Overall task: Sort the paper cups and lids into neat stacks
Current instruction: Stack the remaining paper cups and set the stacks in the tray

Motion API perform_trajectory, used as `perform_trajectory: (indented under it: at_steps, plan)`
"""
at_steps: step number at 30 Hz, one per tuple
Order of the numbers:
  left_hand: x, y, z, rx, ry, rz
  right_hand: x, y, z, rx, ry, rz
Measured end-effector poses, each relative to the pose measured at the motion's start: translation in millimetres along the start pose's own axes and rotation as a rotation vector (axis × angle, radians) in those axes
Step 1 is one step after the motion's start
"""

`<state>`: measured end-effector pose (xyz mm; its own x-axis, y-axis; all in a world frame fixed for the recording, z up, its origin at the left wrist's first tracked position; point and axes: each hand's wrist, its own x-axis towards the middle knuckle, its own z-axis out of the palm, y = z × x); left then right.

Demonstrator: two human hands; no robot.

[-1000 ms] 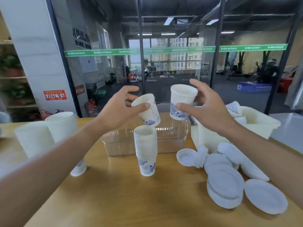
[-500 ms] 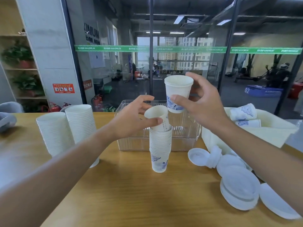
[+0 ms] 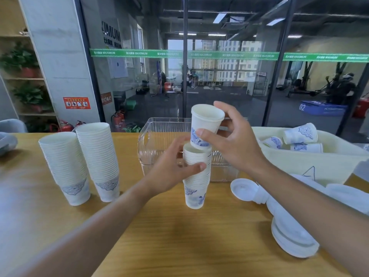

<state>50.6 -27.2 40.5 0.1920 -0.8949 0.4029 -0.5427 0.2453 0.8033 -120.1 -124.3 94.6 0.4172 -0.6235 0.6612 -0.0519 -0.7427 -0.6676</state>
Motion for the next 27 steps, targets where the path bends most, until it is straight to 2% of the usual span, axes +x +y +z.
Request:
perform_trajectory:
  at_steps: [13, 21, 27]
  plan:
    - [-35, -26, 34, -0.167, 0.118, -0.084, -38, 26, 17, -0.030, -0.158, 0.110]
    - [-35, -15, 18, -0.092, 0.235, -0.017, -58, 38, 6, 0.014, -0.188, 0.147]
    - [-11, 22, 1, 0.010, 0.262, 0.052, -54, 38, -31, -0.028, -0.128, 0.145]
